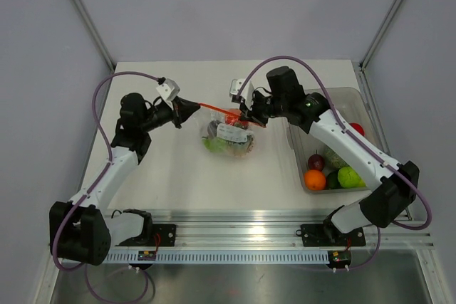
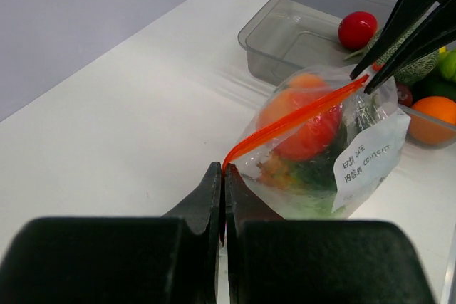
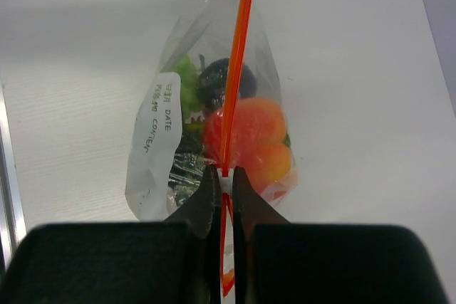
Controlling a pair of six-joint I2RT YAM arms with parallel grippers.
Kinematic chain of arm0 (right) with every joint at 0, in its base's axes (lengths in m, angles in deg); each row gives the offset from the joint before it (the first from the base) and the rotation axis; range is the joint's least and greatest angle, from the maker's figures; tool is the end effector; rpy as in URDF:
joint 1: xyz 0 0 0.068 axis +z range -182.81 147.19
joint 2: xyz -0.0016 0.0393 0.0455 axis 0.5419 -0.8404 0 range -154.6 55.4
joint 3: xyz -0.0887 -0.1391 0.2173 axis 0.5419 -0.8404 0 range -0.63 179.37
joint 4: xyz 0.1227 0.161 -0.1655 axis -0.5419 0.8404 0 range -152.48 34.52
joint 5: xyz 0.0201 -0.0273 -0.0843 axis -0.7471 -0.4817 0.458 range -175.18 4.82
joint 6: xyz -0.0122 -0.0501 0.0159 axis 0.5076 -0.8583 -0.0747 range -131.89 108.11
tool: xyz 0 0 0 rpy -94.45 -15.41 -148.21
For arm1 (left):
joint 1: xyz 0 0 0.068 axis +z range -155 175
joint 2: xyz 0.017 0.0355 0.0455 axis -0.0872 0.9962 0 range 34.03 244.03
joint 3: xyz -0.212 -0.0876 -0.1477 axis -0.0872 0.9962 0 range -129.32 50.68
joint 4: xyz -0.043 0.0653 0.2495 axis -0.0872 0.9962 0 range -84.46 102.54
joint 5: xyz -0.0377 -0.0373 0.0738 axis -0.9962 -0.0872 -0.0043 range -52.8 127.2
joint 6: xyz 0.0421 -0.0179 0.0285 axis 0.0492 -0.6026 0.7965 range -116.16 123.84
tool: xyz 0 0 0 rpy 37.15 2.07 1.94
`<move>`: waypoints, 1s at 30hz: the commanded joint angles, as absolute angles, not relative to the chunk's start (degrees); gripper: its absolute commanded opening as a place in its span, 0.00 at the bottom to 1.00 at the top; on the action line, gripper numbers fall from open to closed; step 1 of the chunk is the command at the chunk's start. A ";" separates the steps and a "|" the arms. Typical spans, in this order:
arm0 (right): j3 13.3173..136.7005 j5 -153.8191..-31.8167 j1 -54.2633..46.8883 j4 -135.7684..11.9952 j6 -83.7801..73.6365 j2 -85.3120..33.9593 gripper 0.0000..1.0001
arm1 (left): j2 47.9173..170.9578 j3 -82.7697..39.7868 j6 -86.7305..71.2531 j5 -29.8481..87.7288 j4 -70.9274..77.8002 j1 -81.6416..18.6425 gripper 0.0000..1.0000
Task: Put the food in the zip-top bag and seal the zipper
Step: Zip the zipper food storage bag at the center of the board, then place the zipper food storage bag at the center of the board.
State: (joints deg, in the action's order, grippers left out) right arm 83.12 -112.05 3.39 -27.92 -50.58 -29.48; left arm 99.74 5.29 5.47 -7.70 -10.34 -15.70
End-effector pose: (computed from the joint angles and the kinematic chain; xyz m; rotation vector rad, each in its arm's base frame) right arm 0.2554 0.2070 0.3699 -1.5105 1.5406 0.4878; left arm 0.2518 -0.0731 0.3176 0.7654 1.4967 -0.7617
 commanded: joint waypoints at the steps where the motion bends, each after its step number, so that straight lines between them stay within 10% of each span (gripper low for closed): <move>1: 82.52 -108.65 1.82 -25.30 -50.03 -26.07 0.00 | 98.98 1.82 7.35 -1.91 -12.92 -12.74 0.00; 30: 73.73 -105.13 -1.00 -28.03 -45.55 -20.09 0.00 | 101.00 1.55 6.83 -5.51 -11.86 -8.25 0.00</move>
State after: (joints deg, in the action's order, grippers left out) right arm 73.81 -108.05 0.00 -28.11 -46.32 -22.42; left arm 101.25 4.07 6.34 -7.40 -7.41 -9.80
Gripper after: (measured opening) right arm 0.037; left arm 0.009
